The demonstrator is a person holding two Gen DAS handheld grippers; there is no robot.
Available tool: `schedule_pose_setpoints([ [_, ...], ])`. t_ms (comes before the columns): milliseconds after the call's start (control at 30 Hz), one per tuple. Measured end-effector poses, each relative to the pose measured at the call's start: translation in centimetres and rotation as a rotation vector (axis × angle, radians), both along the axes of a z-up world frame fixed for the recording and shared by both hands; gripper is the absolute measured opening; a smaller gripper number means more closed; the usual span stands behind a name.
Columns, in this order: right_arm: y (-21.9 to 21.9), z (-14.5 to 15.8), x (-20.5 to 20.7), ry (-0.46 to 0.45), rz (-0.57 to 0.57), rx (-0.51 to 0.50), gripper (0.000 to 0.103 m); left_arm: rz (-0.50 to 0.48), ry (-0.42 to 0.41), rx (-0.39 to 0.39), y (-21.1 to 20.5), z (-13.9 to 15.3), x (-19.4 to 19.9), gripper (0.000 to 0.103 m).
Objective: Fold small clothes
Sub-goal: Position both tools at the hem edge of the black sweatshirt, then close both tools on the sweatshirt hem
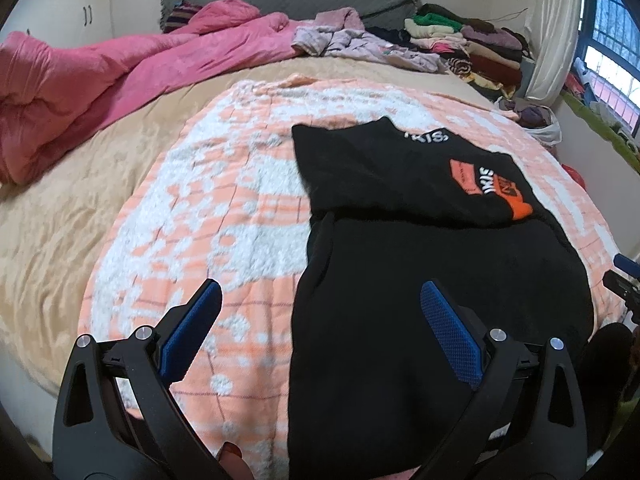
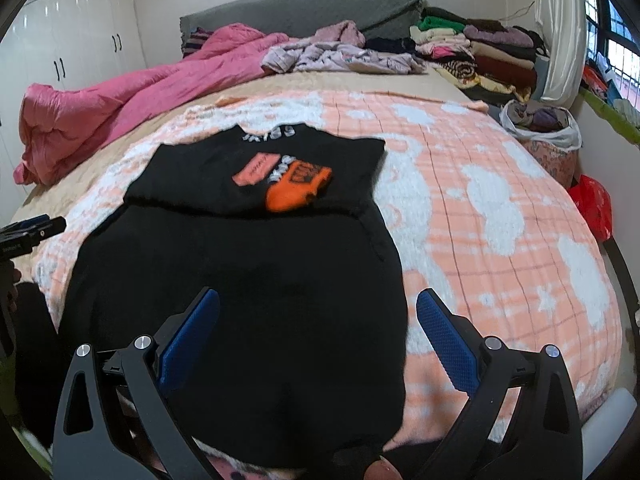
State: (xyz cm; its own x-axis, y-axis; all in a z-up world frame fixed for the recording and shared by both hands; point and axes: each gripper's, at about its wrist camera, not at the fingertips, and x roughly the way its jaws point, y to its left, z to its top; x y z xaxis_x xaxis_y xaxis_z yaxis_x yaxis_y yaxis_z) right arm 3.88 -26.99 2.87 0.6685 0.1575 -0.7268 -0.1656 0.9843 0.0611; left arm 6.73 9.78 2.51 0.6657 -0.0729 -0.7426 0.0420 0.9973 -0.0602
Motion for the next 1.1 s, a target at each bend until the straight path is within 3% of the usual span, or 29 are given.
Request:
schedule_pose_setpoints([
  [567,-4.1,-3.6,-1.8,0.152,-0.018,0.027,0.096,0.002,0.082,-0.036,1.6,-2.5,-2.1,0.093],
  [667,-4.2,-4.2,-1.7,0.181,0.007,0.049,0.074,-0.003,0.097,-0.053,1.5,-3.0,-2.5,0.088],
  [767,-4.3,-4.7,-1.5,0.201,0.004,0.052,0.073,-0.015,0.116,-0.057,1.4,-3.6,-2.9,0.08],
  [867,-4.4,-5.3,-1.2,0.232,0.022,0.082,0.054,-0.028,0.132,-0.05,1.2,-4.0,-3.4,0.07],
  [967,-4.5,-6.1,-0.9,0.265,0.019,0.091,0.046,-0.041,0.154,-0.043,1.2,-4.6,-4.1,0.065],
  [1067,-4.8,-6.8,-0.4,0.298,0.019,0.124,0.048,-0.035,0.181,-0.058,1.7,-5.6,-4.7,0.052],
  [1100,-4.8,-6.8,-0.4,0.3,0.021,0.132,0.048,-0.034,0.191,-0.063,1.8,-5.9,-4.8,0.051],
])
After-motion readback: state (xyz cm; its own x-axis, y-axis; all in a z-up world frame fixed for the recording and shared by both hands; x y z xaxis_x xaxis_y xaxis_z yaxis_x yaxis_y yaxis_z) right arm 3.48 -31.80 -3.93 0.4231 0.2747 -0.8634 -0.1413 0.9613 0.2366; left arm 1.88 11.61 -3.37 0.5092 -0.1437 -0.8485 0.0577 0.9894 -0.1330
